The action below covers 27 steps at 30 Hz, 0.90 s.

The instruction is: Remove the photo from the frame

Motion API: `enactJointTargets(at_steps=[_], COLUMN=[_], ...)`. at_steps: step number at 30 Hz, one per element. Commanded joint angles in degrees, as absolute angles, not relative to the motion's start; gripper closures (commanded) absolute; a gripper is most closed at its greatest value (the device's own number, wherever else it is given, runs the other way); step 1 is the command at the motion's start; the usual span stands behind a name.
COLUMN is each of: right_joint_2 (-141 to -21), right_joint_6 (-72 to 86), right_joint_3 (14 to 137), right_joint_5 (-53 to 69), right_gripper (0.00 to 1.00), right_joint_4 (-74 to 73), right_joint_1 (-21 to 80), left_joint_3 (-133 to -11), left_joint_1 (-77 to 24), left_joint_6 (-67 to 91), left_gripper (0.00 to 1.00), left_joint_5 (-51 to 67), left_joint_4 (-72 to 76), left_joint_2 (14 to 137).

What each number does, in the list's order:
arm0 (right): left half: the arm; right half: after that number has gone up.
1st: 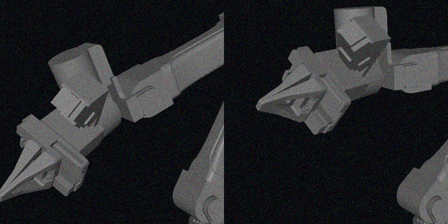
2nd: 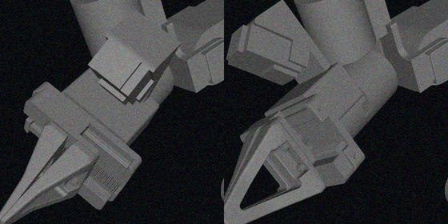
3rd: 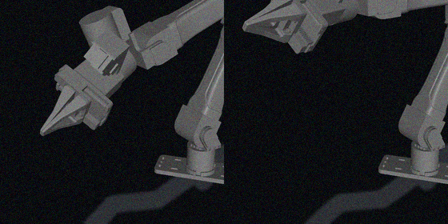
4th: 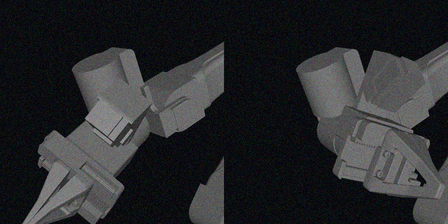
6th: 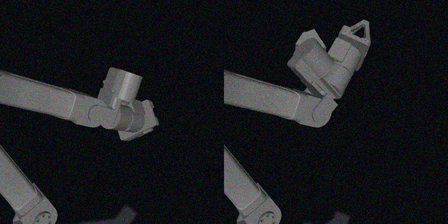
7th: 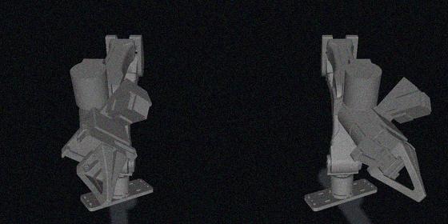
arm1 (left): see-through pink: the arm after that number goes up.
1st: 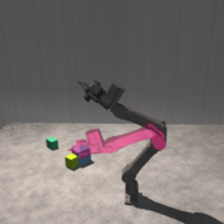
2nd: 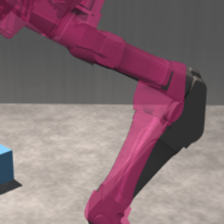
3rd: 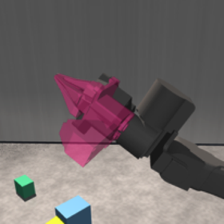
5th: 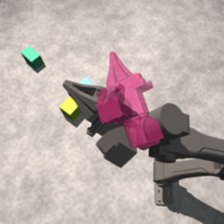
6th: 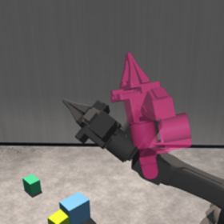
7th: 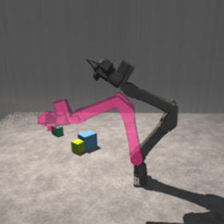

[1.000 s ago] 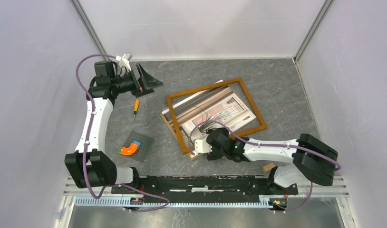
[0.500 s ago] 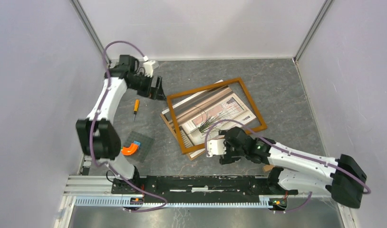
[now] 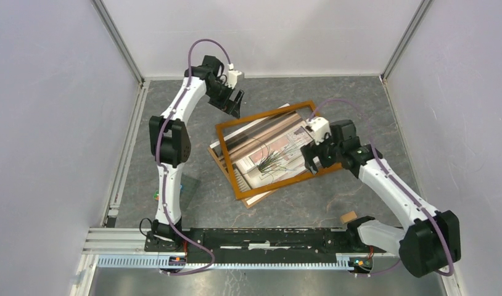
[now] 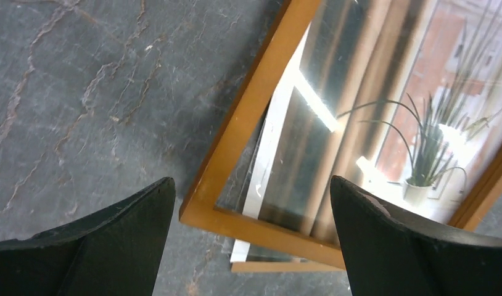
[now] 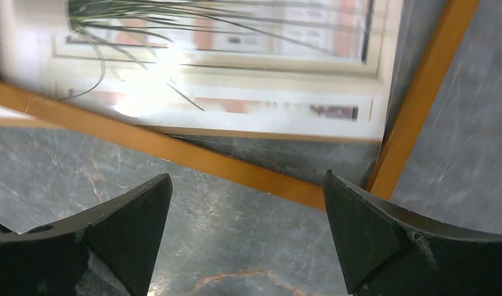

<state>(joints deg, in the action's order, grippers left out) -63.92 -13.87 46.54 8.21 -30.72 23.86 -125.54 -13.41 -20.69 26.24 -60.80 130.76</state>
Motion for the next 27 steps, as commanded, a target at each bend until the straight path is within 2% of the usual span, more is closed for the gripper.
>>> enactJointTargets(at_steps=[1,7,11,19,27], right_joint_2=[-66.65,-66.37,-66.88,-70.15,-76.95], right_joint_6=[3.87,9.17,12.55,14.26,16.04], right_joint_3=[43.57,34.84,29.81,22.32,22.24], right_joint_5=[19.94,26.09,28.91,31.57,30.61], right_gripper=[0.02,0.02,0.02,0.02,0.02], right_joint_4=[-31.16,-30.09,-26.43,-18.51,-9.88], right_joint_1=[14.15,7.88,7.17,5.74,5.75], left_joint_3=[-130.61,-128.37,-122.94,-108.98,-97.07], left_joint_1=[-14.46,-16.39,-15.85,-14.93,-13.46], left_joint_6=[-23.39,-24.85,-26.54,-28.92,-26.74], left_gripper=[0.0,0.02,0.12,0.28,0.27], left_joint_5=[23.45,21.26,19.61,23.39,22.01], left_joint_4=[-62.84,-62.84,-62.67,-62.71,-56.39], left_joint_2=[135.32,137.12,135.86,130.26,123.84])
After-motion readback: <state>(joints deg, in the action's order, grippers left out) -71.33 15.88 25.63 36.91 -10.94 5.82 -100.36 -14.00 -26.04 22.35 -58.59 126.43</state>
